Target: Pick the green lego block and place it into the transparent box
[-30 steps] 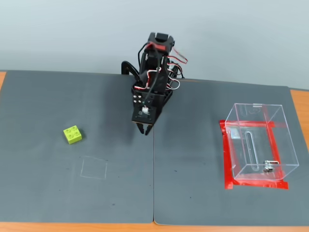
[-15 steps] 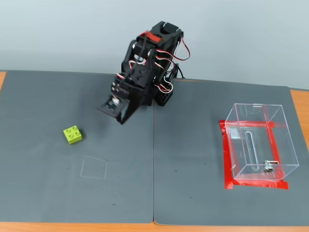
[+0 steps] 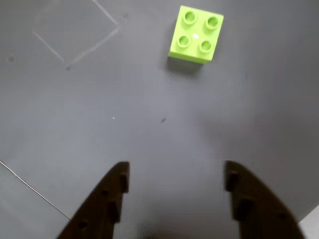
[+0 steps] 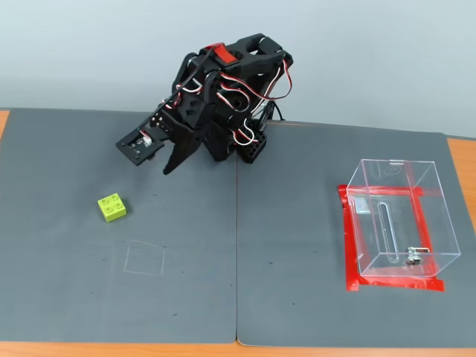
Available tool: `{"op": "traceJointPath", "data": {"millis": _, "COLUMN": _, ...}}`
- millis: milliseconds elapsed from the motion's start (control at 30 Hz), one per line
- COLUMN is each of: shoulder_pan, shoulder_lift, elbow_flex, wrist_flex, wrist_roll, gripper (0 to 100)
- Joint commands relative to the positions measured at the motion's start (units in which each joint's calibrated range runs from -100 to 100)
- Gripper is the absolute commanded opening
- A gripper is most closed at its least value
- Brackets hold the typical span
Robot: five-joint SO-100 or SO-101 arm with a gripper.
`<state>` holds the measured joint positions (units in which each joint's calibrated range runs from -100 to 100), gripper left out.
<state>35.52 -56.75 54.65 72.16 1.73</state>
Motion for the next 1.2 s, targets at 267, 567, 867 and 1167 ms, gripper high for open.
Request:
{"op": "traceJointPath", "data": {"millis": 267, "shoulder_pan": 2.6, "shoulder_lift": 8.8, "elbow_flex": -2.9, "wrist_flex": -15.8, "wrist_roll": 4.6, "gripper": 25}}
{"op": "traceJointPath", "data": {"millis": 567, "shoulder_pan": 2.9, "shoulder_lift": 13.9, "elbow_flex": -0.1, "wrist_flex": -27.8, "wrist_roll": 6.7, "gripper": 26}}
{"op": "traceJointPath", "data": {"millis": 867, "shoulder_pan": 3.2, "shoulder_lift": 22.5, "elbow_flex": 0.0, "wrist_flex": -33.5, "wrist_roll": 6.5, "gripper": 36}}
{"op": "traceJointPath", "data": {"millis": 1167, "shoulder_pan": 5.0, "shoulder_lift": 27.0, "elbow_flex": 0.0, "wrist_flex": -38.6, "wrist_roll": 6.7, "gripper": 37}}
